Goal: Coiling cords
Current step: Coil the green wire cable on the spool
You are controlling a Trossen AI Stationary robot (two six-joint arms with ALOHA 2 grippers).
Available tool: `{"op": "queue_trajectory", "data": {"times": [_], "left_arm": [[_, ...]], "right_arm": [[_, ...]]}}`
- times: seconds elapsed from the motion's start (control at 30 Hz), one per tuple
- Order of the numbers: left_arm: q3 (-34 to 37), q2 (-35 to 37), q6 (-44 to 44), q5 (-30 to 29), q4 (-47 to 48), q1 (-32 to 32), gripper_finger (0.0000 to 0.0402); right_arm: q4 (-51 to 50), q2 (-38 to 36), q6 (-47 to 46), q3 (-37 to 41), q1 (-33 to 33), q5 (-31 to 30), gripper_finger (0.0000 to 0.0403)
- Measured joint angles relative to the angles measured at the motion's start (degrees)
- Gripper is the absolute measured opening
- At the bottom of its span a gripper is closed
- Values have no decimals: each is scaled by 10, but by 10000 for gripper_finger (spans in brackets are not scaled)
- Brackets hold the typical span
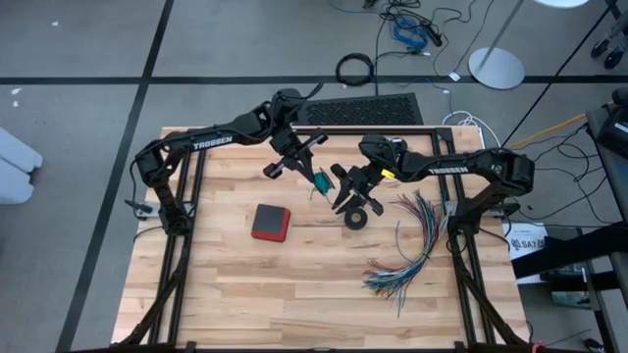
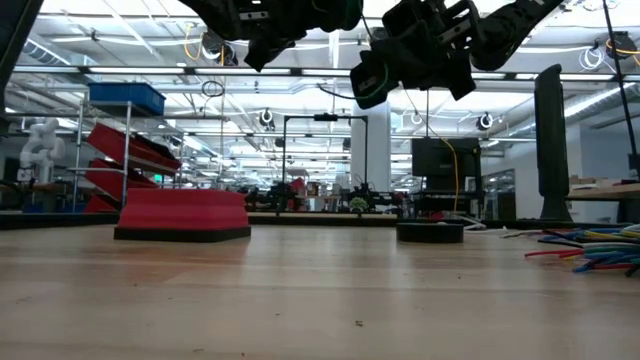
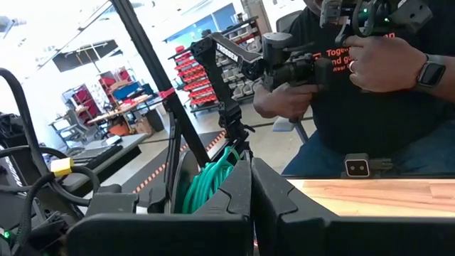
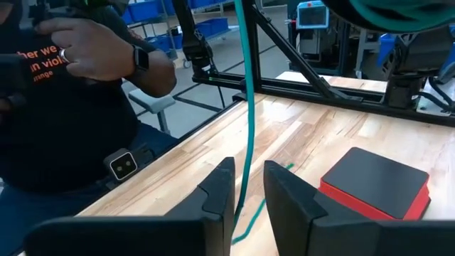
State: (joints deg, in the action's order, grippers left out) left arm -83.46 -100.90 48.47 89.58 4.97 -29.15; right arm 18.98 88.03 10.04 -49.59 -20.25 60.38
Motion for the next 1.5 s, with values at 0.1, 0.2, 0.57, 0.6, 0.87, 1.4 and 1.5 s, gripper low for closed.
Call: {"op": "queue_trajectory", "data": {"times": [0.1, 0.2, 0.57, 0.6, 0.87, 1.4, 1.5], "left_arm": [[0, 0, 0, -1, 0, 0, 0], [0, 0, 0, -1, 2, 0, 0], [0, 0, 0, -1, 3, 2, 0], [0, 0, 0, -1, 3, 3, 0], [2, -19, 14, 3, 11, 38, 0], [2, -83, -32, -24, 40, 33, 0], [2, -83, -32, -34, 61, 20, 0]], "right_arm": [[-4, 0, 0, 0, 0, 0, 63], [-7, 0, 0, 0, 0, 0, 65], [-16, 0, 33, 0, 0, 11, 18], [-17, 0, 43, 0, 0, 9, 9], [1, 0, 49, -9, -24, -79, 1], [-51, -1, -1, -33, -39, -291, 0], [-58, -1, -24, -33, -39, -319, 0]]}}
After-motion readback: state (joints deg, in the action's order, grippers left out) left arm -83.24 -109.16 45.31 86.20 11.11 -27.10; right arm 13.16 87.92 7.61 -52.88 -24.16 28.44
